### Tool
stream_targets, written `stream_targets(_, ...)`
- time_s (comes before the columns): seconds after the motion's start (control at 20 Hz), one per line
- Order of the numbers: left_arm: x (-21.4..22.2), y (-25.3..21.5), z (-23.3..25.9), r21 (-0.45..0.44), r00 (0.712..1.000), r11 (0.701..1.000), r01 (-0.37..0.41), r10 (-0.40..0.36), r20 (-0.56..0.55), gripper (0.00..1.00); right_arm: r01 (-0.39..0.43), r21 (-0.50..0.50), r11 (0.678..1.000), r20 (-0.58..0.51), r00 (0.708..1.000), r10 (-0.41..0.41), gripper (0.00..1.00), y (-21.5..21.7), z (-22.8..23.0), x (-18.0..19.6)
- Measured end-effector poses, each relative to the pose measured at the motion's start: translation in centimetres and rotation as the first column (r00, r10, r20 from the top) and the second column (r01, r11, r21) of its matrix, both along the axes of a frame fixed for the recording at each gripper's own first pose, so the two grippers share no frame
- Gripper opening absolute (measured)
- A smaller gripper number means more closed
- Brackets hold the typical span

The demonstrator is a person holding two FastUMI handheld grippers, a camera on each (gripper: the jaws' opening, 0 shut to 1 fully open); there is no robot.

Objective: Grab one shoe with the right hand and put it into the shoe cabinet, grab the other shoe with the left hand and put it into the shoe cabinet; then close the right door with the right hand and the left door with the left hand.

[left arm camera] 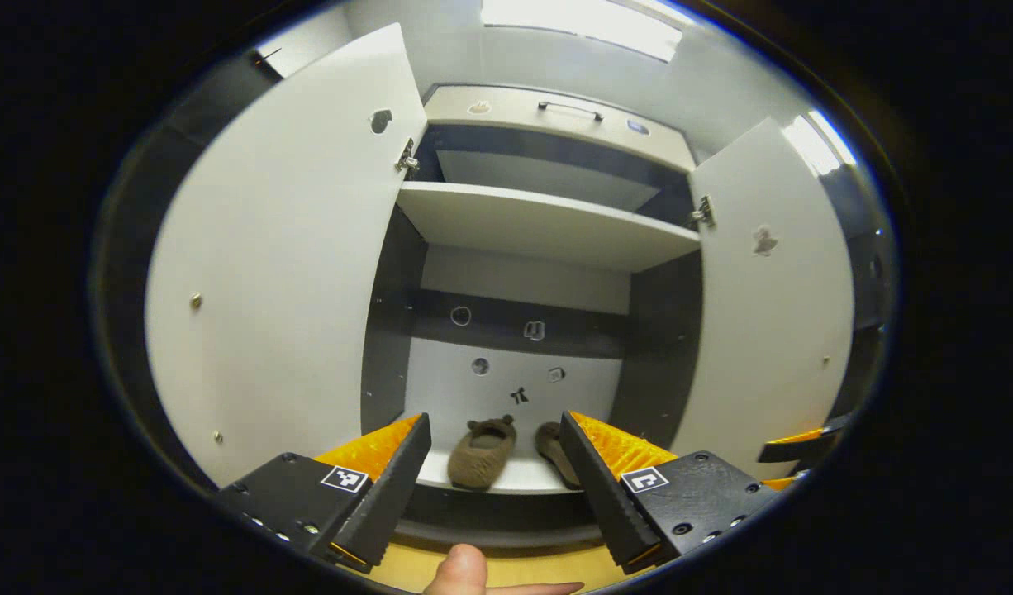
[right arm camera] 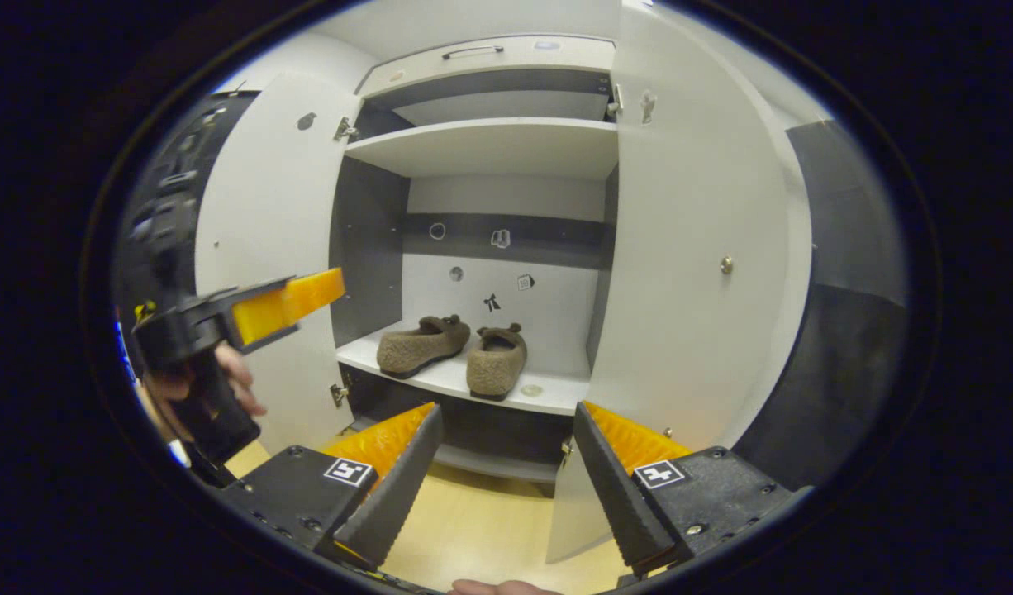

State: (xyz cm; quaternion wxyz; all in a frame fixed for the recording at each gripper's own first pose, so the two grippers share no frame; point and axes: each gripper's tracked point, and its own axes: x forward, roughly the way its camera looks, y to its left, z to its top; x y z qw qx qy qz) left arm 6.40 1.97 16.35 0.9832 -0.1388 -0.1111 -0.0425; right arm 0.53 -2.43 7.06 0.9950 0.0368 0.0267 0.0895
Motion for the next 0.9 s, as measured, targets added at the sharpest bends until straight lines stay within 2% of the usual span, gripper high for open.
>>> stream_targets(0.1, -2.3, 0.6, -1.5, 0.016, 0.999, 0.999, -0.043, 0.043, -0.011, 0.95, -0.003, -0.008, 1.000, 0.015, 1.000, 0.003, 1.00, 0.2, 0.1, -0.2)
stream_targets(0.2, -3.6, 0.0, -3.0, 0.058, 0.998, 0.998, -0.037, 0.040, -0.051, 0.95, -0.007, -0.012, 1.000, 0.016, 1.000, 0.007, 1.00, 0.3, -0.1, -0.5)
stream_targets(0.35, -3.0, -0.3, -3.8, 0.094, 0.995, 0.995, -0.037, 0.045, -0.084, 0.95, 0.000, -0.016, 1.000, 0.033, 0.999, 0.001, 1.00, -0.1, 0.0, -1.5)
stream_targets(0.5, -1.8, -1.4, -4.2, 0.063, 0.993, 0.998, -0.008, 0.015, -0.121, 0.95, -0.002, -0.048, 0.999, 0.027, 1.000, 0.003, 0.99, -1.7, -0.9, -3.6)
stream_targets(0.65, -0.4, -3.1, -4.7, 0.023, 0.990, 0.999, 0.026, -0.023, -0.139, 0.95, 0.087, -0.078, 0.993, 0.009, 0.996, -0.087, 1.00, -6.4, -2.2, -6.8)
stream_targets(0.8, 0.9, -5.4, -5.8, -0.001, 0.979, 0.997, 0.074, -0.073, -0.188, 0.95, 0.272, -0.107, 0.956, 0.074, 0.961, -0.265, 0.98, -12.9, -1.4, -9.6)
stream_targets(0.9, 1.4, -6.9, -6.4, -0.015, 0.971, 0.995, 0.100, -0.101, -0.217, 0.95, 0.342, -0.115, 0.933, 0.065, 0.940, -0.336, 0.97, -16.2, -2.3, -9.9)
